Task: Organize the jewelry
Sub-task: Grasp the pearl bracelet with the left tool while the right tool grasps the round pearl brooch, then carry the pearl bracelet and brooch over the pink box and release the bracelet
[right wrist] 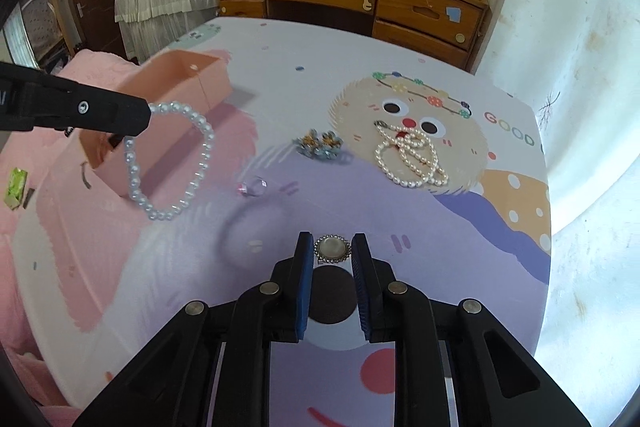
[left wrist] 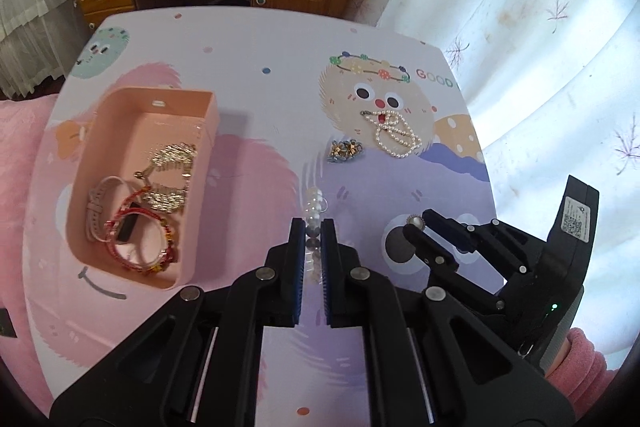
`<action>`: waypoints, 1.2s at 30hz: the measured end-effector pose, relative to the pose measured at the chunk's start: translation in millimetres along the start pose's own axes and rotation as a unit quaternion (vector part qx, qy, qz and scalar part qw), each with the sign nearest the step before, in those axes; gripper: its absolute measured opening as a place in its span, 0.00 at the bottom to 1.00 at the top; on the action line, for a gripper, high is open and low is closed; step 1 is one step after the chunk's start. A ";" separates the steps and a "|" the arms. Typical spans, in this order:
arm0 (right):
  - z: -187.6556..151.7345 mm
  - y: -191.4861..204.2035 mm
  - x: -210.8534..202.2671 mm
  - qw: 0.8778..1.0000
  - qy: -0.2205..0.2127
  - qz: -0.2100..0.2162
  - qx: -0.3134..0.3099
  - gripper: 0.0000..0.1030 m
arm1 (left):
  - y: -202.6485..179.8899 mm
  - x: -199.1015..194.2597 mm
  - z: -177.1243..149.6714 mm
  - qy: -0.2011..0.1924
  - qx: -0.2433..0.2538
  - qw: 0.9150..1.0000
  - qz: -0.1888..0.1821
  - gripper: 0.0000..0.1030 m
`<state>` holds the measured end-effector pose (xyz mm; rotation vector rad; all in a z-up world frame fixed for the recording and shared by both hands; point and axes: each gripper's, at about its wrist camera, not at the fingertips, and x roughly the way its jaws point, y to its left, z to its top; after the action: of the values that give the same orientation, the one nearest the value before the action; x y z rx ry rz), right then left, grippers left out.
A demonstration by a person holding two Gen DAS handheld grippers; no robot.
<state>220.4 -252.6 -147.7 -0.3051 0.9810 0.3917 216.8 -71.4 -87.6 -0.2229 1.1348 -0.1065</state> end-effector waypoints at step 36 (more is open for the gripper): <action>77.8 201.5 -68.7 0.971 -0.083 0.038 0.220 0.19 | 158.3 -126.3 59.2 -0.066 0.122 0.985 -0.101 0.05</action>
<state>152.8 -53.3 -63.5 0.1655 0.8893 0.2555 212.8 114.8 11.8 -0.1243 0.9559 -0.4026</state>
